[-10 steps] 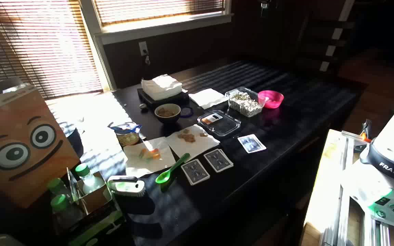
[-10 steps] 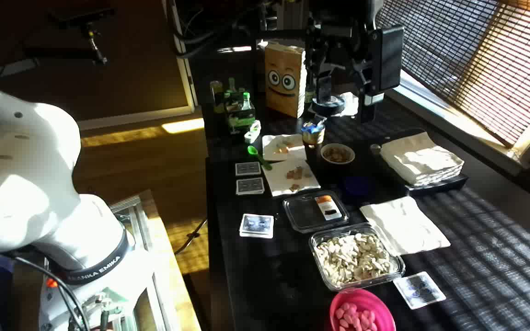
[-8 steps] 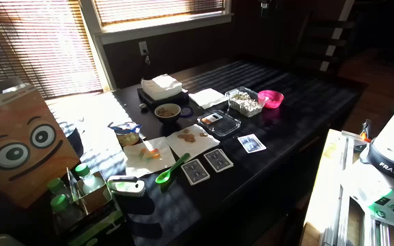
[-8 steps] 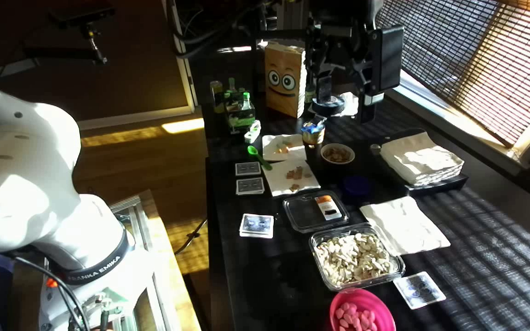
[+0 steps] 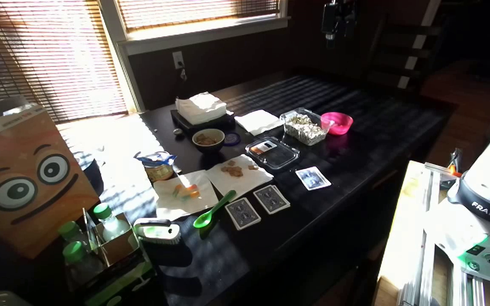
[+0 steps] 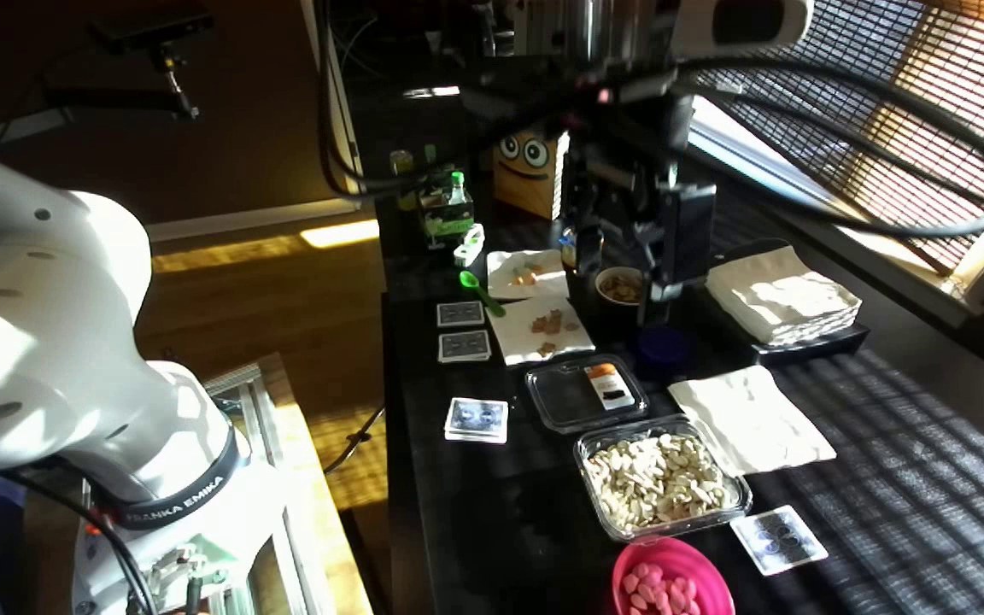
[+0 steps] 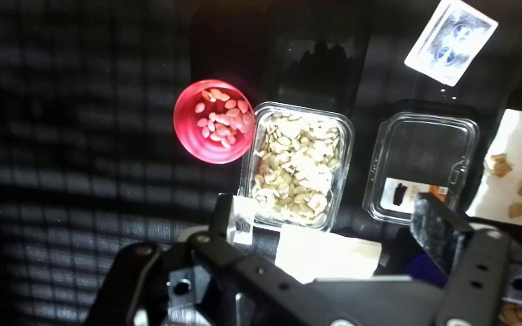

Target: Pour the contents in the pink bowl into the clear container.

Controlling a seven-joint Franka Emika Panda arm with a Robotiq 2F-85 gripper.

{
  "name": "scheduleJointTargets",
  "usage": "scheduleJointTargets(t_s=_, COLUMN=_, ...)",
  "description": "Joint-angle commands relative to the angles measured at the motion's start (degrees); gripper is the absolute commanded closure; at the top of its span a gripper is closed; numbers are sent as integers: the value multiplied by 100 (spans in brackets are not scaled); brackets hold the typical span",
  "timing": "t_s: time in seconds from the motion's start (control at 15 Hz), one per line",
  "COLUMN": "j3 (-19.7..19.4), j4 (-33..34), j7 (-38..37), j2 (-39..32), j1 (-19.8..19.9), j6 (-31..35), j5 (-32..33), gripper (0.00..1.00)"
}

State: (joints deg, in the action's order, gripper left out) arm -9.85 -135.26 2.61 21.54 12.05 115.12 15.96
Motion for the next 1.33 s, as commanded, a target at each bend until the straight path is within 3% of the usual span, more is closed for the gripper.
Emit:
scheduleJointTargets(t_s=0.0, j3=-65, j4=-823, j7=-418, j2=-353, j1=272, j6=1199, j5=727, gripper=0)
scheduleJointTargets(t_s=0.47, j3=-449, j4=-1701, j7=-952, j2=-1182, j1=869, j6=3302, j5=1191, gripper=0)
scheduleJointTargets(t_s=0.53, j3=-377, j4=-1608, j7=-735, j2=-970, j1=770, j6=2912, j5=1007, gripper=0)
scheduleJointTargets(t_s=1.07, j3=-377, j4=-1603, j7=-734, j2=-1044, j1=788, j6=2986, j5=1008, gripper=0)
scheduleJointTargets(t_s=1.27, j3=-547, j4=-1497, j7=-695, j2=-1471, j1=863, j6=3217, j5=875, gripper=0)
